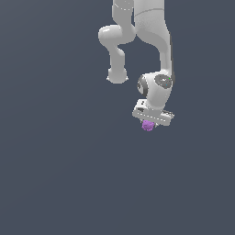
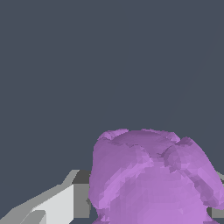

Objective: Pick up the object and move it to a goal position.

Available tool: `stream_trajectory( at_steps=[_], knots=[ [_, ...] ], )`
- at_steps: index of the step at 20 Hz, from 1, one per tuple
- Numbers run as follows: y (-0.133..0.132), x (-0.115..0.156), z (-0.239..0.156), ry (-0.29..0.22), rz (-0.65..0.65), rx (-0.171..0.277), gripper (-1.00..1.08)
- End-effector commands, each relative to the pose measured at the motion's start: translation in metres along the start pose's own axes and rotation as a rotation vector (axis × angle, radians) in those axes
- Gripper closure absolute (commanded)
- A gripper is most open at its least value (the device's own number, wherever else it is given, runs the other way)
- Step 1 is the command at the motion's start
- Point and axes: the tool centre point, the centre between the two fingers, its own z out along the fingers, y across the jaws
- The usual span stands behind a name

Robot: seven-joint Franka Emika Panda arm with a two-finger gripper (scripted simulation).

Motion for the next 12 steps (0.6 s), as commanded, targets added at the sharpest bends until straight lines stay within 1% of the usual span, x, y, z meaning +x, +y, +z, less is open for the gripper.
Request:
stream_trajectory(
  at_steps=[1,7,12],
  knots=[
    [-0.018,-0.012,-0.001,0.0,0.002,0.0,1.08],
    [-0.045,-0.03,-0.002,0.0,0.002,0.0,1.08],
    [-0.053,-0.034,-0.002,0.0,0.002,0.0,1.08]
  ],
)
